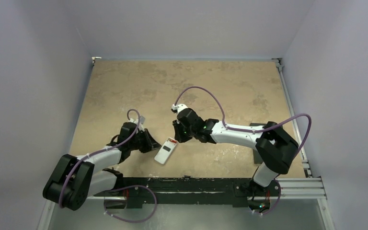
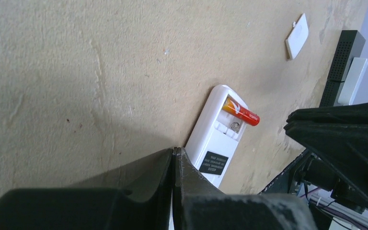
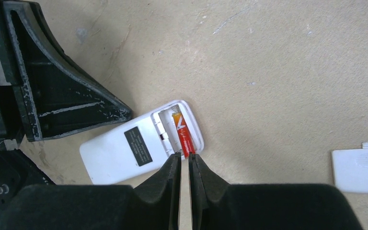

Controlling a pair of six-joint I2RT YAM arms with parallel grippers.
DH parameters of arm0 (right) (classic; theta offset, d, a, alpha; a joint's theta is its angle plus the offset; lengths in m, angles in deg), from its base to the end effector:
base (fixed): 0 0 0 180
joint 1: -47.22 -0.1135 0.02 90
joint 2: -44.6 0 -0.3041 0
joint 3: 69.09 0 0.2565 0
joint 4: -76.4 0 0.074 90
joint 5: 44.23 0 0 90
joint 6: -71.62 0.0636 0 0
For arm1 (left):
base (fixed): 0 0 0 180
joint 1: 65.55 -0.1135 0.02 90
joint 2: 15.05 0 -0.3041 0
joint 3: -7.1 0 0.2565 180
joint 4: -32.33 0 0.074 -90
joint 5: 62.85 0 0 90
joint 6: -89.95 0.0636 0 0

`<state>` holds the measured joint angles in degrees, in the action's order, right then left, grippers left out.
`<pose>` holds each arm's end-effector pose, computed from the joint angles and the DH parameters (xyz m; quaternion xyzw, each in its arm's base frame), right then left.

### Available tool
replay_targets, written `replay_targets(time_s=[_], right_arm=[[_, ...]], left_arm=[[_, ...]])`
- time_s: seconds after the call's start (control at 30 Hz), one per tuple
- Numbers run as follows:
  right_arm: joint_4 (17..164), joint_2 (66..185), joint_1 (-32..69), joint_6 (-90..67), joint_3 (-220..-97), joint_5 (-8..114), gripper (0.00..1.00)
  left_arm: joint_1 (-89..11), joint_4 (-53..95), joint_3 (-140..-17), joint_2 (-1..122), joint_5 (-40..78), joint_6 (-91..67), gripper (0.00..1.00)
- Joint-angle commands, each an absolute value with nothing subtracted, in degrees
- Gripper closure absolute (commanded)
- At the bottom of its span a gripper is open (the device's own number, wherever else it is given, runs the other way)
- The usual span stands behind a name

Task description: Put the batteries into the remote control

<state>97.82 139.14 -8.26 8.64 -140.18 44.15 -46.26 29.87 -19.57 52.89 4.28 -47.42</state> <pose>0.2151 0.3095 0.2175 -0.2217 0.8964 0.2432 0.2971 0.1753 -0.0875 0.1345 -0.1431 0.8933 -0.3639 0.2216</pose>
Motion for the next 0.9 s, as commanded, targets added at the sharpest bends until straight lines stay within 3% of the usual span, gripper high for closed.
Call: replay_targets(time_s=[0.0,0.87], right_arm=[[97.32,136.56,-8.06,9.04,-139.32,42.61,0.81],[96.76,136.16,-8.06,9.48,-138.3,42.33,0.8]], left_arm=[[-46.48,29.7,-18.07,50.21,3.01,-47.14,0.99],[-46.48,26.97,-11.56,37.43,0.15,-52.1,1.0]])
